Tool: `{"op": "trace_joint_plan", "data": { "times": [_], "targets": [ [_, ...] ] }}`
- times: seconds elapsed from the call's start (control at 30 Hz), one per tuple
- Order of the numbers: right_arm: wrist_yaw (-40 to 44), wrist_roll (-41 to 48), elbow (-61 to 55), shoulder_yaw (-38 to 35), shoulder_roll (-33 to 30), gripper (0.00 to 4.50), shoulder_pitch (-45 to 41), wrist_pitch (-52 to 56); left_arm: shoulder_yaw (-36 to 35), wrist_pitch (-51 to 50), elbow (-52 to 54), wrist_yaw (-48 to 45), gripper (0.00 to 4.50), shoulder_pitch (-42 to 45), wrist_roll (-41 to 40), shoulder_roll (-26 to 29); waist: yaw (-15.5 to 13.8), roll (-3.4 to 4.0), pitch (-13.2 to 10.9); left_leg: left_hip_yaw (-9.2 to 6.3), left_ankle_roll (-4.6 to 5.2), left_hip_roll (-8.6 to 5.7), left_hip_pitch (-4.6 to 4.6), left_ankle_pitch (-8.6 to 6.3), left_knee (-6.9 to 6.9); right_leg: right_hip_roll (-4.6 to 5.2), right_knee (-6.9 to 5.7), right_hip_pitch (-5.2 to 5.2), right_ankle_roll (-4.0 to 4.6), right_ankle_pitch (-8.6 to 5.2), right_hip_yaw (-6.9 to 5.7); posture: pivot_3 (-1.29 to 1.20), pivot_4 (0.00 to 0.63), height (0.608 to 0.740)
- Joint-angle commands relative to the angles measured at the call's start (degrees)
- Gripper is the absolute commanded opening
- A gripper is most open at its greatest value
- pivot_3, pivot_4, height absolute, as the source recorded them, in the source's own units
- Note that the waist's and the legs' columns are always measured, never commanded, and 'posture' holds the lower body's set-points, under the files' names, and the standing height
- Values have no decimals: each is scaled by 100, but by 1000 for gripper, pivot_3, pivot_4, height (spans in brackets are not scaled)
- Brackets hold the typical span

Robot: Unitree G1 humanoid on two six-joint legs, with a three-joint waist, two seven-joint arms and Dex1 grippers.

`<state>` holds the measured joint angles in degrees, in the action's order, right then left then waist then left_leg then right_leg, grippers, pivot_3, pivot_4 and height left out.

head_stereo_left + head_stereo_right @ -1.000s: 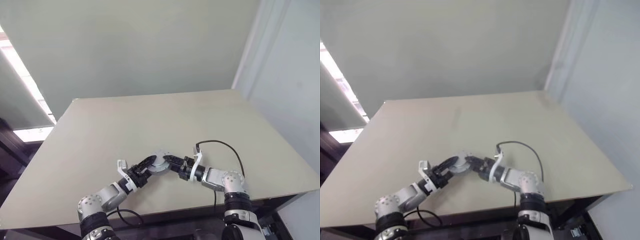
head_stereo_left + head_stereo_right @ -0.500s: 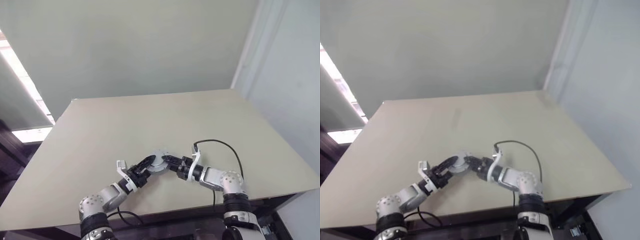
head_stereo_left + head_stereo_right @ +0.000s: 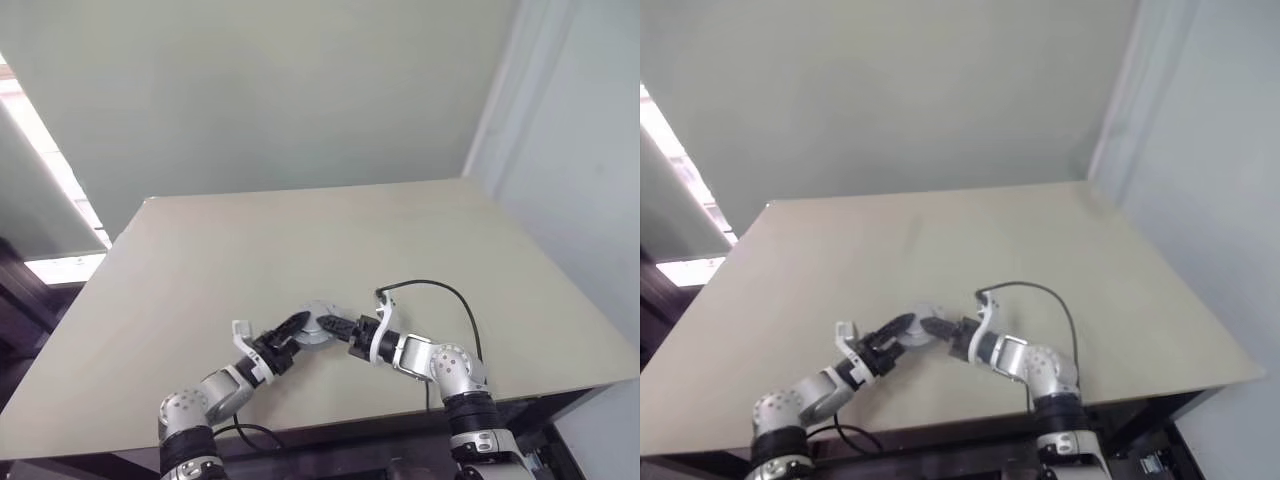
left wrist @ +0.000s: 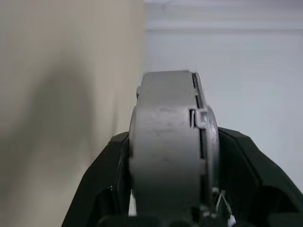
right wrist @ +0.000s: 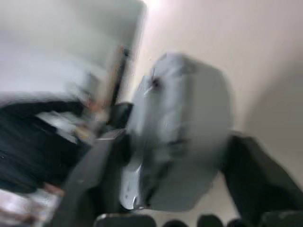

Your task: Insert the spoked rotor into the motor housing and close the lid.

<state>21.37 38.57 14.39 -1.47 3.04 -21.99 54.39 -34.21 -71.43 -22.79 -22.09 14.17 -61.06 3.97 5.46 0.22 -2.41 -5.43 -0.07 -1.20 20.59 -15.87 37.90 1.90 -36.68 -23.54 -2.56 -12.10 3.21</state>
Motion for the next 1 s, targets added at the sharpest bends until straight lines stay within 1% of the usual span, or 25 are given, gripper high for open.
{"op": "trace_joint_plan", "data": {
  "times": [0.03, 0.33, 0.53, 0.7, 0.77, 0.87, 1.0],
  "targets": [
    [-32, -261, -313, 51, -101, 4470, -167, -268, 146, -155, 288, 205, 2145, -15, -24, 11, 1, -1, 0, 1, 0, -1, 0, 0, 0, 1, 0, 0, 0, 0, 2, 0, 0, 740],
    [-90, -302, -230, -131, 22, 4500, -174, -317, 34, -108, 442, 454, 2140, 1, -247, -97, 1, -1, -3, 1, 0, 1, 0, 0, -2, -1, -1, -2, 1, 0, 2, 0, 0, 740],
    [-85, -127, -174, -497, 171, 4500, -175, -488, -232, 111, 457, 550, 2140, 128, -521, -54, 3, -2, -4, 0, 0, 2, 0, 0, -3, -1, -1, -4, 0, 0, 3, 0, 0, 740],
    [-121, -405, -72, -710, 210, 4500, -226, -1373, -482, 415, 534, 534, 2140, 213, -706, 201, 9, -2, -5, 0, 0, 3, -1, 0, -4, -3, -1, -4, 0, 0, 2, 0, 0, 740],
    [-93, -567, -44, -655, 88, 4500, -235, -1531, -514, 675, 653, 480, 2140, 227, -639, 336, 4, -3, -7, 0, 0, 4, -1, 0, -4, -3, -1, -4, 0, 0, 1, 0, 0, 740],
    [7, -1109, -179, -296, -152, 4500, -137, -2079, -416, 1392, 900, 396, 2140, 270, -277, 553, -4, -5, -12, 1, 0, 1, 4, 0, -3, -1, 1, -6, 0, 0, 3, 0, 0, 740],
    [300, -1549, -487, 192, -492, 4500, 46, -2456, -182, 2485, 902, 399, 2140, 405, 465, 825, -39, -6, -12, 1, -1, -1, 4, 0, -5, 1, 3, -5, 1, 0, 3, 0, 0, 740]
  ]
}}
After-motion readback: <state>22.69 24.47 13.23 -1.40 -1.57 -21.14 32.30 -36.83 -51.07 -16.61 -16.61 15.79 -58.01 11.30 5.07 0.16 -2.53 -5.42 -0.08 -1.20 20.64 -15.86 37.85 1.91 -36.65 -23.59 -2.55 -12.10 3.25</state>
